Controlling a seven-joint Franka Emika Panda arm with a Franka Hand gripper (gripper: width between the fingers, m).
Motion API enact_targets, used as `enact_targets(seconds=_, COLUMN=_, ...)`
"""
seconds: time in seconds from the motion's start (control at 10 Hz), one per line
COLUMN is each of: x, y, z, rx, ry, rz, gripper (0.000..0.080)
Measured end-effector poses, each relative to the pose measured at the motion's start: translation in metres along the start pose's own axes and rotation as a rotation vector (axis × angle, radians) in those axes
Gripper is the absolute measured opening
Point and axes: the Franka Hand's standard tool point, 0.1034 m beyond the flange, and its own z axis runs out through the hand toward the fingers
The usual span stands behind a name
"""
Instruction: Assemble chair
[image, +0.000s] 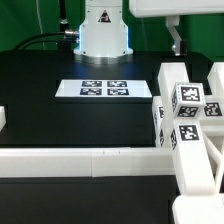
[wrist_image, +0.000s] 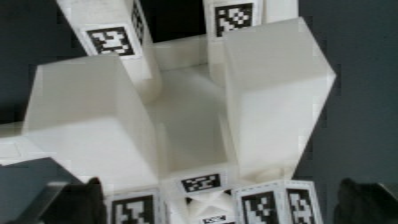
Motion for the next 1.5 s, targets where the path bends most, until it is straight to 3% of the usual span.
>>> enact_targets(seconds=0.2, x=-0.007, y=0.01, z=0.008, rx=-0.004, ry=0.0, rz=-0.033, gripper=0.0649)
enact_targets(seconds=0.7, x=-0.015, y=0.012, z=0.02, rx=-0.006, ry=0.025, rz=-0.034, gripper=0.0649)
enact_targets(seconds=1.0, x=-0.016, y=0.013, z=0.02, rx=-0.008, ry=0.001, rz=-0.032, gripper=0.0649)
enact_targets(seconds=1.1, x=-0.02, y=0.014, z=0.02, rx=-0.012, ry=-0.035, rz=-0.03, gripper=0.0649)
enact_targets(seconds=1.5, x=-0.064, y=0.015, z=0.034, rx=-0.053, ry=-0.37, rz=-0.011, gripper=0.0649)
